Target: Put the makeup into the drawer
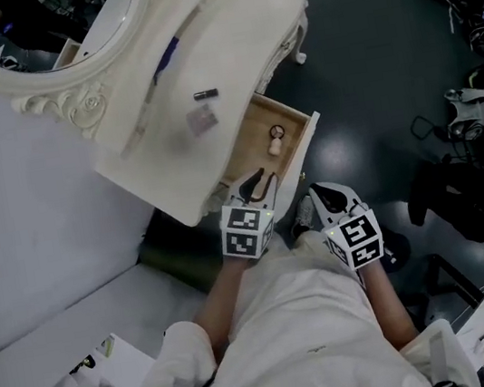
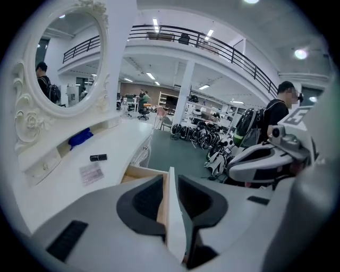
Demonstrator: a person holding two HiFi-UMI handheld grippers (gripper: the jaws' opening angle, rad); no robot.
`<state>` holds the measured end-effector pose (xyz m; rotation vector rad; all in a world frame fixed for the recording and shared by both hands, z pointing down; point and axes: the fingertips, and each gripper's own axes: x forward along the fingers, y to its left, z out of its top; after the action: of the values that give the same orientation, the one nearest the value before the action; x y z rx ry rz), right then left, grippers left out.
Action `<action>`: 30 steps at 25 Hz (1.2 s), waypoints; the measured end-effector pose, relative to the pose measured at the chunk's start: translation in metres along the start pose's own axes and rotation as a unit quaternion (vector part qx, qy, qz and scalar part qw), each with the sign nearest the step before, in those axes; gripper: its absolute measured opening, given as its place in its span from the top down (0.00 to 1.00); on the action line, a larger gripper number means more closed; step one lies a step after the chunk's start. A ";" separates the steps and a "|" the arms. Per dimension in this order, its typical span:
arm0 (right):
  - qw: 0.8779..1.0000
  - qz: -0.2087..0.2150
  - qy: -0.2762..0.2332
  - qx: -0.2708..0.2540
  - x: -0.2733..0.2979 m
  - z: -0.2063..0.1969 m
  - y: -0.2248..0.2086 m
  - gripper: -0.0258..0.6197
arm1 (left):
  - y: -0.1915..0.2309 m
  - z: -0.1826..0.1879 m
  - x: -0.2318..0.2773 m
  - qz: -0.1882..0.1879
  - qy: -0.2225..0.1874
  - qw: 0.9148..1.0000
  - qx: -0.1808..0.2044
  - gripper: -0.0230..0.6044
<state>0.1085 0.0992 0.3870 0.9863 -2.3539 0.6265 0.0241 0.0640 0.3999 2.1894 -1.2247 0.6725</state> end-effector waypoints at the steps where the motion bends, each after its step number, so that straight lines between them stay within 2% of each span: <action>1: 1.000 -0.001 -0.004 -0.003 -0.001 0.004 0.003 0.94 | 0.001 0.002 -0.005 0.003 -0.004 1.000 0.002 0.82; 9: 0.999 -0.017 -0.026 -0.009 -0.005 0.018 0.016 0.94 | 0.012 0.004 -0.037 0.014 -0.024 1.000 0.007 0.90; 15: 0.999 -0.023 -0.030 -0.006 -0.003 0.019 0.020 0.94 | 0.017 0.002 -0.050 0.011 -0.032 0.999 -0.003 0.94; 26: 0.999 -0.022 -0.033 -0.008 0.006 0.028 0.026 0.94 | 0.029 0.000 -0.056 0.016 -0.029 0.999 0.002 0.95; 30: 0.999 -0.024 -0.031 -0.008 0.007 0.028 0.025 0.94 | 0.028 -0.002 -0.053 0.005 -0.023 1.000 0.002 0.95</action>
<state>0.0778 0.0949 0.3649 1.0677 -2.3780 0.5662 -0.0256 0.0847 0.3726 2.2147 -1.2602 0.6329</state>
